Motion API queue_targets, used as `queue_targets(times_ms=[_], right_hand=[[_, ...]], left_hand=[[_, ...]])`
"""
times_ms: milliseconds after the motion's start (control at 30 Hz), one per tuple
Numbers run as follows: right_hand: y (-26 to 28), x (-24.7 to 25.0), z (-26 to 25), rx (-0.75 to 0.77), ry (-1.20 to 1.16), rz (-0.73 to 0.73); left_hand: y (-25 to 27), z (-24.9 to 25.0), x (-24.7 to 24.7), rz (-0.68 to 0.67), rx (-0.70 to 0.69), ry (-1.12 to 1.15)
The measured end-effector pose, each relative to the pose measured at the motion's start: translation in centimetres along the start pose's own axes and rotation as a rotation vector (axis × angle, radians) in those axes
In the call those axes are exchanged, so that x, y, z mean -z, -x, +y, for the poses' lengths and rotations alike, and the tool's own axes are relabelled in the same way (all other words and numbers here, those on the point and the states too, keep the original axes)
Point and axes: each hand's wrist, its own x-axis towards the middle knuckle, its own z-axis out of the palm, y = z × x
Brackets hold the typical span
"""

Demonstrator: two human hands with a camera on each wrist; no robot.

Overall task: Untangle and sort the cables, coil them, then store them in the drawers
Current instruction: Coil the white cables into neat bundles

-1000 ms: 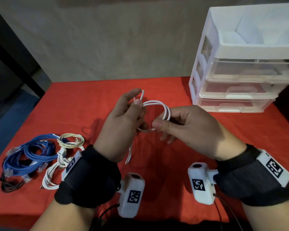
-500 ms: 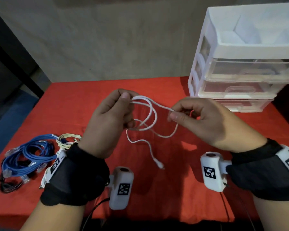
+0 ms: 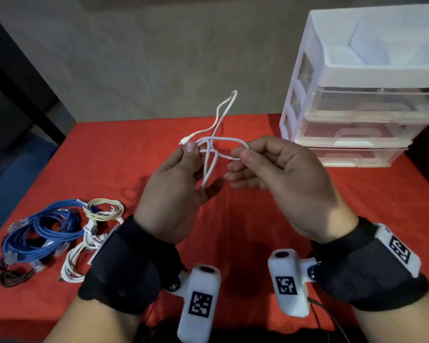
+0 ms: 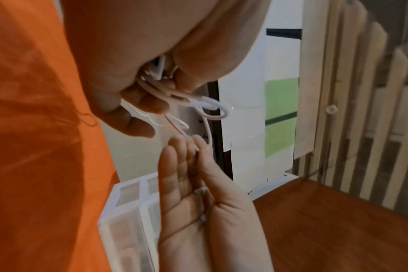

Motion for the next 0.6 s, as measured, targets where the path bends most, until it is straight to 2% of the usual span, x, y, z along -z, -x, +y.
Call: queue_targets(times_ms=[200,267,400,467,600], right_hand=[[0.9,-1.2,0.1,-0.120,-0.028,-0.186],[0.8,-1.0,0.2,-0.149,0.018,-0.206],[1.0,-0.8,0.0,-0.121,0.138,-0.231],[1.1,-1.0,0.2,-0.104,0.194,-0.233],[0.6,-0.5,1.0,-0.039,0.329,-0.143]], left_hand=[[-0.7,-0.3,1.0,-0.023,0.107,0.093],[-0.7,-0.2,0.8,0.044,0.046,0.046],[-0.4,-0.7,0.1,0.159,-0.184,-0.140],[-0.3,-1.0,0.0,0.146,-0.243,-0.197],[-0.3,-1.1,0.3,0.076,-0.332,-0.372]])
